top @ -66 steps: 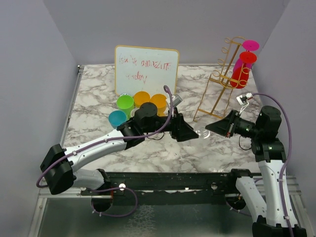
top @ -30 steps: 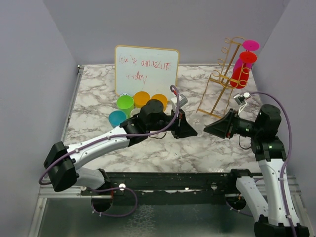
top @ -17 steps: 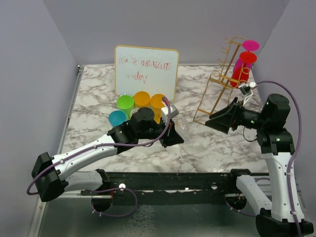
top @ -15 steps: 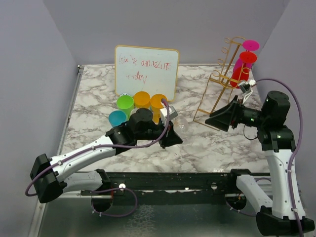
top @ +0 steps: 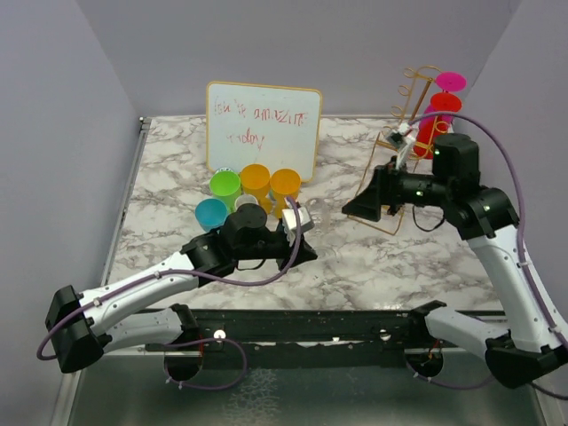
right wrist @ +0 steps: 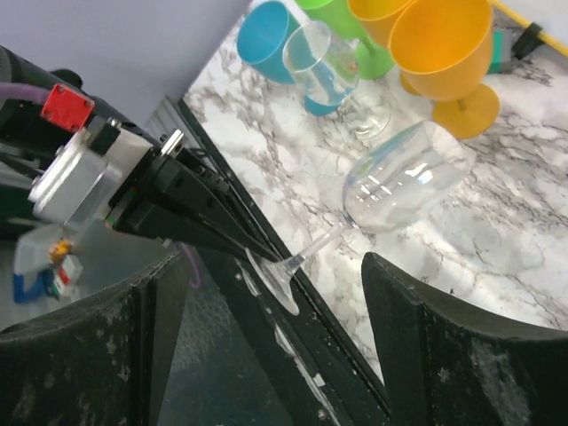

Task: Take the wine glass off the wine glass rack
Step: Place the wine glass at the center of the board.

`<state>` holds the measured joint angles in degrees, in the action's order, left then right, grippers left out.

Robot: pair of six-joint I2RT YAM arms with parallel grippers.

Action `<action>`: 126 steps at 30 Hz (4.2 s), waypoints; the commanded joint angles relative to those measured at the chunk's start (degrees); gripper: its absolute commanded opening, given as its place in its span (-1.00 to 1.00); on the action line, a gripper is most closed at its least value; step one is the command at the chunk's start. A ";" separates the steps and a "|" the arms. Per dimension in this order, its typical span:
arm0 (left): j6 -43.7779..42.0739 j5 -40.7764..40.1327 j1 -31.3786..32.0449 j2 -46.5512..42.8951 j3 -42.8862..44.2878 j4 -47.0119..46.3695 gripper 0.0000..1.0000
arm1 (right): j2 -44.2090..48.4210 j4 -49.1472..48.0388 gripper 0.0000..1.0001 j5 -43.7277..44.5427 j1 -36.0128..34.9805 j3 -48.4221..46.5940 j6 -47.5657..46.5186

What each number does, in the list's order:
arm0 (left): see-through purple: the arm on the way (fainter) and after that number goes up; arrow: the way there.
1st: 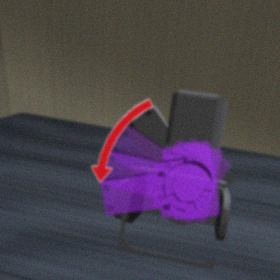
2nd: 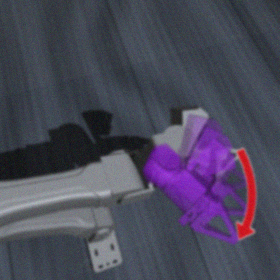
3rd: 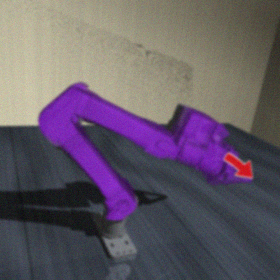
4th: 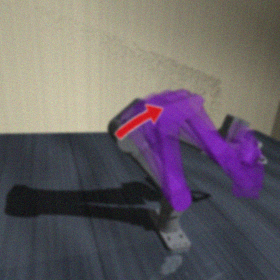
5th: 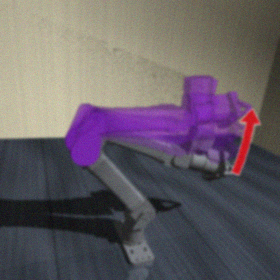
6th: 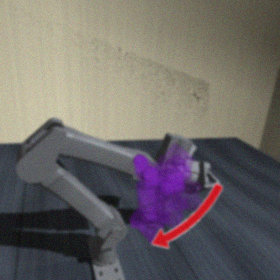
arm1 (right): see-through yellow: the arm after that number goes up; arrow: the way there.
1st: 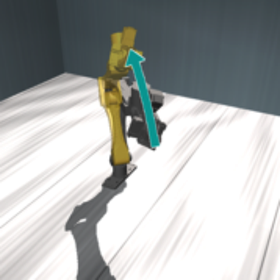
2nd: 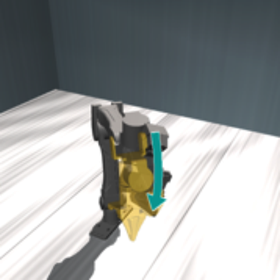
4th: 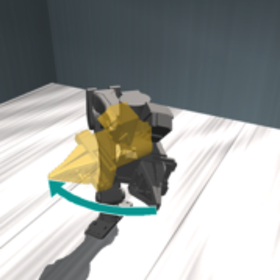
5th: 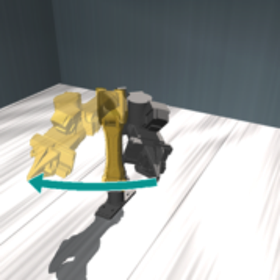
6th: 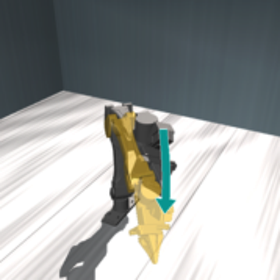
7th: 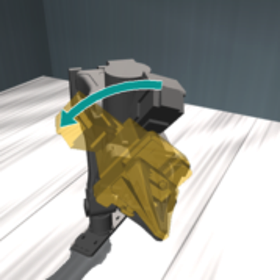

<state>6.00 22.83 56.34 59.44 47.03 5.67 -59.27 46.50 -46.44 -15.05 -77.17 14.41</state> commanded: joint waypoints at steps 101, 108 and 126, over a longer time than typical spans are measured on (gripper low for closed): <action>-52.50 -9.77 5.58 -28.96 -15.93 2.48 -1.00 | -31.76 10.13 -0.21 -14.90 -19.84 -15.99 -11.94; -52.79 -10.53 5.63 -29.35 -16.00 2.96 -1.00 | -31.48 9.78 -0.50 -15.93 -19.76 -14.98 -11.73; -53.54 -9.57 5.63 -30.33 -16.61 4.22 -0.71 | -29.33 7.67 -0.99 -19.86 -19.84 -14.68 -10.49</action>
<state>-47.77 16.82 62.81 29.89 28.16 16.53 -90.30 51.90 -61.30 -33.15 -92.09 2.96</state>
